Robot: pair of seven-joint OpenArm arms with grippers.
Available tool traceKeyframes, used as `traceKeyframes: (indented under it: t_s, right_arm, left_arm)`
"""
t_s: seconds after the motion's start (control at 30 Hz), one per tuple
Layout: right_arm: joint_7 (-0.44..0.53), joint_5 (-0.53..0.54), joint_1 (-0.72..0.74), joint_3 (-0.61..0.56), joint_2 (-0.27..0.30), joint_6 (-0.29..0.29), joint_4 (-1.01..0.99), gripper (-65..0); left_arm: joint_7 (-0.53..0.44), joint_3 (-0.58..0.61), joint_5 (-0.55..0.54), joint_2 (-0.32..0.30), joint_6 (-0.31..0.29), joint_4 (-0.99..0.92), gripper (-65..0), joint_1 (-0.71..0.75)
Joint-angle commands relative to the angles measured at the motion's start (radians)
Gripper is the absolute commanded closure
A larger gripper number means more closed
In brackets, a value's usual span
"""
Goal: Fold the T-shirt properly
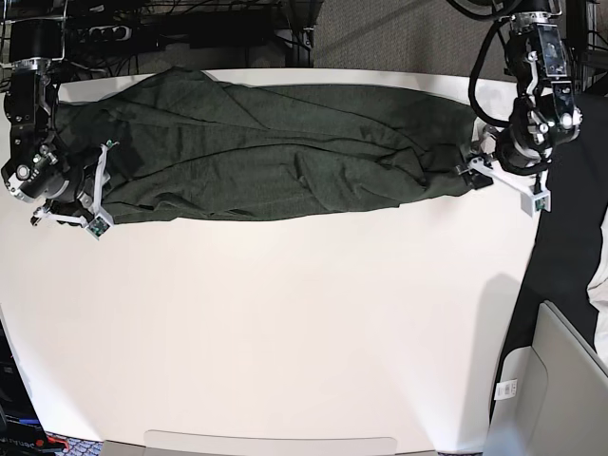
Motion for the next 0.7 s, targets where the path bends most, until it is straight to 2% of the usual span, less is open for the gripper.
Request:
traceKeyframes:
  t_s: [0.0,0.17,0.53,0.67]
  right_arm:
    - [0.009,0.001,0.017,0.012,0.019,-0.002,0.017,-23.0]
    - [0.009,0.001,0.011,0.012,0.019,-0.002,0.017,-22.9]
    - [0.009,0.001,0.011,0.012,0.019,-0.002,0.017,-22.8]
    - [0.009,0.001,0.013,0.012,0.019,-0.002,0.017,-22.8]
  left_arm:
    - [0.006,-0.003,-0.050,-0.008,0.000,0.015,-43.6,-0.006]
    - [0.006,0.008,-0.116,-0.003,-0.001,-0.006,-43.6,-0.004]
    - [0.005,0.011,-0.119,-0.006,-0.003,-0.124,-43.6,-0.006]
    - [-0.003,0.066,-0.119,-0.009,-0.041,-0.172,-43.6,-0.007]
